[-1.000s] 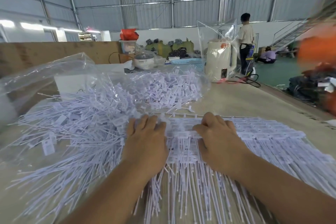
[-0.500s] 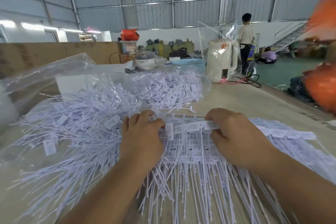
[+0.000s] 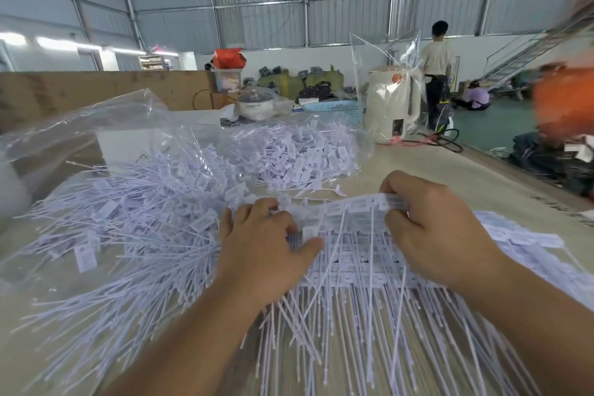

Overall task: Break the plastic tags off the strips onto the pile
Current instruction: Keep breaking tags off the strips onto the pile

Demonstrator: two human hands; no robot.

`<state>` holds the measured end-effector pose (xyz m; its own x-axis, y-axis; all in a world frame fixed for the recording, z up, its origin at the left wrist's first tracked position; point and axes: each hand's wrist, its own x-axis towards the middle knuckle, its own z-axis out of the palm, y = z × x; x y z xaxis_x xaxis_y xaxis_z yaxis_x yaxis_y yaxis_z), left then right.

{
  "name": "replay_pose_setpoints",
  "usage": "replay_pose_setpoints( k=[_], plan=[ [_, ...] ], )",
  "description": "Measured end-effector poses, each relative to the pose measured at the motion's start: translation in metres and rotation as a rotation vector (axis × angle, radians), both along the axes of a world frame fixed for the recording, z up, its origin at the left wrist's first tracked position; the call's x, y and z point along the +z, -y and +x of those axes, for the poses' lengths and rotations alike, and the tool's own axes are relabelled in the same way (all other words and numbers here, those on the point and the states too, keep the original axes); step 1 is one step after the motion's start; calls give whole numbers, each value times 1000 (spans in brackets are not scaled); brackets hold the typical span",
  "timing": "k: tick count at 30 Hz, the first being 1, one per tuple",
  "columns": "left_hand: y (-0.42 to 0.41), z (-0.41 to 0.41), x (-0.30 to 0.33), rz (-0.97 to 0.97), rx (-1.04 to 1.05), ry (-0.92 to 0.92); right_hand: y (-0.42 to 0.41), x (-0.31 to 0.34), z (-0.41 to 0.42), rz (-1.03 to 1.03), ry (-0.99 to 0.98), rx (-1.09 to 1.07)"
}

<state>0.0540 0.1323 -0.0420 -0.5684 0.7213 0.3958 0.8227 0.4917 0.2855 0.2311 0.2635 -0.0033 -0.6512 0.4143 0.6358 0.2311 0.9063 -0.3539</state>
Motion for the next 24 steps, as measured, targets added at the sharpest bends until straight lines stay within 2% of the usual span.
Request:
replay_pose_setpoints(
  k=[6, 12, 15, 20, 22, 24],
  plan=[
    [1, 0, 0, 103, -39, 127, -12, 6, 5, 9, -57, -102],
    [0, 2, 1, 176, -51, 123, -13, 6, 7, -178, -63, 108],
    [1, 1, 2, 293, -116, 179, -19, 6, 9, -199, -127, 104],
    [2, -3, 1, 124, -69, -14, -22, 13, 15, -221, -367, 108],
    [1, -1, 2, 229, -147, -8, -20, 15, 16, -213, -370, 119],
    [2, 8, 7, 386, -264, 102, -19, 13, 14, -198, -319, 125]
  ],
)
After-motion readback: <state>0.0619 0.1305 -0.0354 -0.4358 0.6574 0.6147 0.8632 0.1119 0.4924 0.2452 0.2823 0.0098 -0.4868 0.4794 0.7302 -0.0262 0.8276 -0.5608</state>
